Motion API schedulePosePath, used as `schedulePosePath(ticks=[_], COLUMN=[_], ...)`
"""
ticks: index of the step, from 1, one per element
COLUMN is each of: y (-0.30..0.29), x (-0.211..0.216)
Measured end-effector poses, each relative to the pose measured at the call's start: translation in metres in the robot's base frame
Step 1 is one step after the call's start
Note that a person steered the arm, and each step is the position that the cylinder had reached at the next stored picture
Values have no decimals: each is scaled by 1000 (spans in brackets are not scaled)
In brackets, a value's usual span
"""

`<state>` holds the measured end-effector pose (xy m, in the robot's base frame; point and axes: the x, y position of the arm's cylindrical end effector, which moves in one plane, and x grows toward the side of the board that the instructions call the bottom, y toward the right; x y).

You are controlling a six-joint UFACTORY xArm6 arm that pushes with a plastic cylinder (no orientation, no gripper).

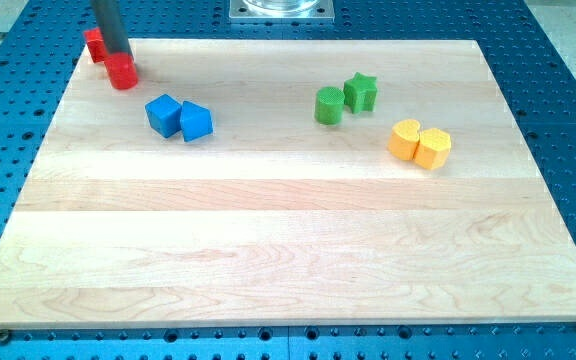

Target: Place the red star above the cube

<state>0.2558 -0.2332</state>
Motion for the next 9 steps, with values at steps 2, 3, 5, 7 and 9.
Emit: schedulePosePath(ticks=[2, 3, 5, 7, 9], y=[-70, -71, -55, 48, 126], x=[4, -34, -64, -7, -13])
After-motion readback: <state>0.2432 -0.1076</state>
